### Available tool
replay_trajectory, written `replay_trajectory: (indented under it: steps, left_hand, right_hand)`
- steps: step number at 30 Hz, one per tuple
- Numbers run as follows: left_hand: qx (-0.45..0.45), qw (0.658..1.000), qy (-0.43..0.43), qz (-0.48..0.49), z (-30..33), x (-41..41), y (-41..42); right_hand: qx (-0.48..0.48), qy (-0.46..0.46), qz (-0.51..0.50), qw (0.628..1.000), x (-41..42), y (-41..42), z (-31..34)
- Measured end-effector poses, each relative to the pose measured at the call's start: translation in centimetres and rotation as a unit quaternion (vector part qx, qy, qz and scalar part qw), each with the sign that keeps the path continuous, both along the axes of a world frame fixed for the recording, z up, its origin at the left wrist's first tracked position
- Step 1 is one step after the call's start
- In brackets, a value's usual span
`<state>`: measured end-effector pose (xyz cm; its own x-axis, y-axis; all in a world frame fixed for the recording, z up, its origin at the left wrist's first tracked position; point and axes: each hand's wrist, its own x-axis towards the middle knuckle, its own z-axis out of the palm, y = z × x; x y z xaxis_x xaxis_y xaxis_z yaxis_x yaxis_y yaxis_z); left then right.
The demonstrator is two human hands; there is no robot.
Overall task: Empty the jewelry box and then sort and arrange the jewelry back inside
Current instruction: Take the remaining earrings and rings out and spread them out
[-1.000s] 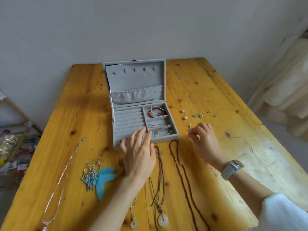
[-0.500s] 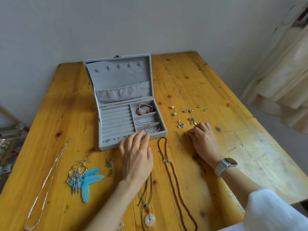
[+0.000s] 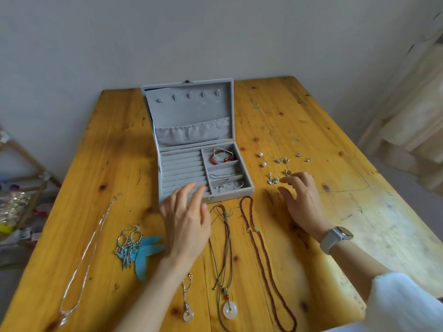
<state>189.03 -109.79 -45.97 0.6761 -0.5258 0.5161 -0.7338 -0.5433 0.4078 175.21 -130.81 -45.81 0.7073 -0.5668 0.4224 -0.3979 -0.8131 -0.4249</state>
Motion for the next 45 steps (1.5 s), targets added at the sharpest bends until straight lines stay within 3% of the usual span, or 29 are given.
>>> replay_trajectory:
  steps: [3, 6, 9, 14, 19, 21, 27, 31, 35, 41, 45]
  left_hand:
    - [0.020, 0.997, 0.009, 0.077, 0.1, 1.8, 1.8]
    - [0.064, 0.989, 0.050, 0.122, -0.4, 3.1, 3.4]
    - [0.086, 0.988, 0.051, 0.116, -1.1, 3.9, 4.3]
    - [0.050, 0.989, 0.078, 0.111, -0.6, 4.2, 4.7]
    - [0.034, 0.989, 0.098, 0.108, -0.4, 4.4, 4.9]
    - [0.029, 0.989, 0.096, 0.107, -0.4, 4.5, 5.0]
    - [0.030, 0.991, 0.084, 0.104, -0.3, 4.6, 5.0]
    - [0.033, 0.990, 0.090, 0.103, -0.1, 4.5, 5.1]
    - [0.043, 0.989, 0.090, 0.105, -0.1, 4.5, 5.2]
    - [0.065, 0.989, 0.070, 0.114, -0.2, 4.3, 4.8]
    - [0.082, 0.989, 0.035, 0.120, 0.0, 3.5, 4.0]
  right_hand:
    - [-0.007, -0.053, 0.050, 0.997, 2.7, 2.5, 1.9]
    - [-0.002, -0.044, 0.153, 0.987, 7.0, 6.0, 3.3]
    - [0.008, 0.023, 0.248, 0.969, 11.0, 9.4, 3.3]
    - [-0.035, 0.181, 0.300, 0.936, 15.0, 11.5, 3.2]
    - [-0.116, 0.203, 0.370, 0.899, 15.5, 10.9, 3.7]
    - [-0.137, 0.214, 0.384, 0.888, 15.8, 10.7, 3.9]
    - [-0.062, 0.240, 0.375, 0.893, 16.7, 10.4, 4.5]
    - [-0.122, 0.300, 0.366, 0.872, 17.2, 10.6, 4.7]
    - [-0.158, 0.305, 0.361, 0.867, 17.0, 10.6, 4.5]
    - [0.070, 0.141, 0.324, 0.933, 15.0, 10.1, 5.2]
    - [0.190, 0.033, 0.221, 0.956, 11.5, 8.7, 5.6]
